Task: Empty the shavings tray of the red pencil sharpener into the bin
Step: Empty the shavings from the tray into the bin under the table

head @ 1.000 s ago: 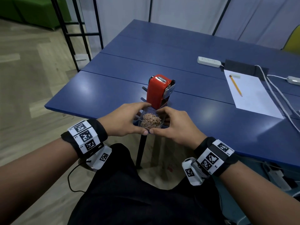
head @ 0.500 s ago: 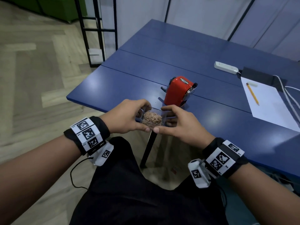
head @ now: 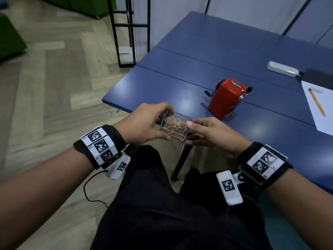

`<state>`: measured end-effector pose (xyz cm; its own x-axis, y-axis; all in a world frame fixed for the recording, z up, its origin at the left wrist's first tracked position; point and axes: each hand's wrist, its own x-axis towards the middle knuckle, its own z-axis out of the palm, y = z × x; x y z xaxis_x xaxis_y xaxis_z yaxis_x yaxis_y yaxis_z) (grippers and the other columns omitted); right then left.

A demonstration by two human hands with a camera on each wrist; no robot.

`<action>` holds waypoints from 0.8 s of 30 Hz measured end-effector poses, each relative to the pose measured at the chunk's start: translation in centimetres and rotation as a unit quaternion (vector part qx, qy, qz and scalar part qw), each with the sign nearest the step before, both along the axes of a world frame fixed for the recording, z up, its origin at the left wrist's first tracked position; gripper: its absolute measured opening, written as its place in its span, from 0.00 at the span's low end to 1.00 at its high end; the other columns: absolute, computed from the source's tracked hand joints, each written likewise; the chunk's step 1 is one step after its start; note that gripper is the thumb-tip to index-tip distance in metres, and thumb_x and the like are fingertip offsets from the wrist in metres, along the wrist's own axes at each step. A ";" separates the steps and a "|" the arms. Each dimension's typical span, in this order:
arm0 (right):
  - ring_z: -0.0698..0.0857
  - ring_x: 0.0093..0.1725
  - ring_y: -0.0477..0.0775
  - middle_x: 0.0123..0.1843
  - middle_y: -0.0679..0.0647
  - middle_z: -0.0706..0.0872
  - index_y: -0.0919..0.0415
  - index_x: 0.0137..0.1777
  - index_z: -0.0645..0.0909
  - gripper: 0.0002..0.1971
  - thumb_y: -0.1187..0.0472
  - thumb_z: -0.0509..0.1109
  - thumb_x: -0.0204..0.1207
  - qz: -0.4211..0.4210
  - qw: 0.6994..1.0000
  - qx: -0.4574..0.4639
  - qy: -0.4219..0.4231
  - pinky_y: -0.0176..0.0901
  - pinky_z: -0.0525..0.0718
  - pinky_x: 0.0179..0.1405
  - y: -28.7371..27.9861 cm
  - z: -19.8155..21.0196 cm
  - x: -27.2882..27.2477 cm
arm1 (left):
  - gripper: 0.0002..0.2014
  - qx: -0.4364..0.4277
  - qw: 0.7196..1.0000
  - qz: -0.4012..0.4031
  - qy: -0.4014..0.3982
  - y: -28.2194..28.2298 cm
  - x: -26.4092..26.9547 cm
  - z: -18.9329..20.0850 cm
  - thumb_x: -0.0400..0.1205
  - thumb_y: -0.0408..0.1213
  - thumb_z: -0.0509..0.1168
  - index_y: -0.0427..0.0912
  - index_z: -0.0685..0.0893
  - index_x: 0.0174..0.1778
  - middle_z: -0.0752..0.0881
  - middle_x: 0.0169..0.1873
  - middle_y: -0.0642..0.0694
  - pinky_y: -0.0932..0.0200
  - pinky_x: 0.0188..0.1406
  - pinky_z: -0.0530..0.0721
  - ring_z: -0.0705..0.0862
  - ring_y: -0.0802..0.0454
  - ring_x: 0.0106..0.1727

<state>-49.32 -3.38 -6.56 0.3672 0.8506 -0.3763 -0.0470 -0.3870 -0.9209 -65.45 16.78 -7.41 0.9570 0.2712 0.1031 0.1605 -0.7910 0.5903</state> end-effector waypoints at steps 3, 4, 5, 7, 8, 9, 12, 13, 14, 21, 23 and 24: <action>0.94 0.54 0.53 0.60 0.62 0.97 0.68 0.70 0.88 0.17 0.56 0.69 0.92 0.015 0.999 0.011 0.034 0.50 0.93 0.67 1.0 -0.3 -0.5 | 0.38 -0.007 1.000 0.011 -0.004 0.3 -1.3 -0.2 0.67 0.48 0.89 0.46 0.82 0.71 0.90 0.61 0.56 0.88 0.54 0.73 0.89 0.59 0.57; 0.94 0.54 0.53 0.62 0.63 0.96 0.68 0.71 0.88 0.17 0.56 0.69 0.92 0.019 0.999 0.012 0.043 0.51 0.93 0.68 1.3 -0.4 -0.6 | 0.38 -0.009 1.000 0.017 -0.002 0.3 -1.8 -0.3 0.67 0.48 0.89 0.47 0.82 0.71 0.90 0.61 0.57 0.87 0.54 0.74 0.88 0.60 0.57; 0.94 0.54 0.53 0.64 0.65 0.96 0.68 0.71 0.87 0.17 0.56 0.70 0.92 0.021 0.998 0.013 0.050 0.53 0.92 0.69 1.6 -0.6 -0.8 | 0.38 -0.007 1.000 0.022 0.000 0.3 -2.2 -0.4 0.67 0.48 0.89 0.47 0.82 0.72 0.89 0.61 0.57 0.87 0.54 0.74 0.88 0.60 0.57; 0.94 0.55 0.55 0.66 0.68 0.94 0.68 0.71 0.87 0.17 0.55 0.70 0.92 0.023 0.998 0.013 0.053 0.55 0.91 0.71 2.2 -1.1 -1.2 | 0.38 0.000 1.000 0.030 0.007 0.4 -3.0 -0.4 0.67 0.48 0.89 0.47 0.81 0.72 0.89 0.62 0.56 0.86 0.54 0.74 0.89 0.58 0.59; 0.94 0.55 0.56 0.66 0.69 0.94 0.68 0.70 0.88 0.17 0.55 0.70 0.92 0.024 0.998 0.015 0.055 0.55 0.92 0.70 2.5 -1.4 -1.5 | 0.38 0.003 0.999 0.033 0.011 0.5 -3.4 -0.4 0.68 0.48 0.88 0.47 0.81 0.72 0.89 0.62 0.56 0.84 0.54 0.75 0.89 0.57 0.60; 0.94 0.55 0.56 0.66 0.69 0.94 0.67 0.69 0.88 0.16 0.55 0.70 0.92 0.024 0.998 0.016 0.060 0.55 0.92 0.70 2.7 -1.7 -1.8 | 0.38 0.004 0.999 0.035 0.018 0.6 -3.8 -0.4 0.68 0.48 0.88 0.47 0.81 0.73 0.89 0.63 0.55 0.82 0.56 0.77 0.89 0.56 0.60; 0.93 0.57 0.57 0.67 0.69 0.93 0.68 0.71 0.87 0.17 0.56 0.70 0.92 0.035 0.996 0.021 0.075 0.54 0.92 0.69 3.2 -2.4 -2.4 | 0.45 0.000 0.998 0.039 0.048 0.9 -5.0 -0.5 0.67 0.54 0.87 0.51 0.77 0.79 0.88 0.67 0.56 0.59 0.63 0.87 0.89 0.55 0.62; 0.93 0.57 0.58 0.67 0.69 0.94 0.67 0.72 0.87 0.17 0.56 0.70 0.92 0.040 0.996 0.021 0.078 0.55 0.92 0.70 3.3 -2.6 -2.6 | 0.47 -0.005 0.998 0.039 0.058 1.0 -5.5 -0.6 0.67 0.56 0.87 0.52 0.76 0.81 0.88 0.68 0.56 0.53 0.64 0.88 0.89 0.55 0.63; 0.93 0.57 0.57 0.67 0.68 0.94 0.67 0.72 0.87 0.17 0.56 0.71 0.92 0.044 0.996 0.022 0.079 0.55 0.91 0.70 3.5 -2.8 -2.8 | 0.48 -0.008 0.997 0.038 0.067 1.2 -5.9 -0.7 0.66 0.57 0.87 0.53 0.75 0.82 0.87 0.68 0.57 0.51 0.65 0.88 0.89 0.56 0.63; 0.96 0.56 0.57 0.64 0.65 0.95 0.66 0.73 0.85 0.17 0.57 0.73 0.90 0.062 0.994 0.013 0.085 0.55 0.92 0.70 5.4 -4.6 -4.1 | 0.47 0.017 0.983 0.070 0.167 2.7 -8.1 -0.9 0.72 0.53 0.85 0.51 0.72 0.86 0.86 0.70 0.55 0.62 0.62 0.85 0.86 0.58 0.59; 0.96 0.55 0.57 0.64 0.64 0.95 0.66 0.73 0.84 0.17 0.58 0.74 0.90 0.063 0.994 0.004 0.088 0.53 0.93 0.68 6.0 -5.4 -4.3 | 0.42 0.023 0.977 0.083 0.197 3.7 -8.5 -1.7 0.74 0.52 0.83 0.51 0.74 0.84 0.87 0.69 0.53 0.61 0.60 0.84 0.85 0.60 0.58; 0.96 0.54 0.56 0.63 0.63 0.95 0.66 0.73 0.83 0.17 0.58 0.74 0.89 0.065 0.994 -0.003 0.089 0.52 0.93 0.66 6.3 -6.0 -4.4 | 0.40 0.025 0.974 0.087 0.208 4.2 -8.7 -2.3 0.76 0.52 0.82 0.52 0.75 0.83 0.87 0.69 0.54 0.63 0.59 0.83 0.85 0.61 0.57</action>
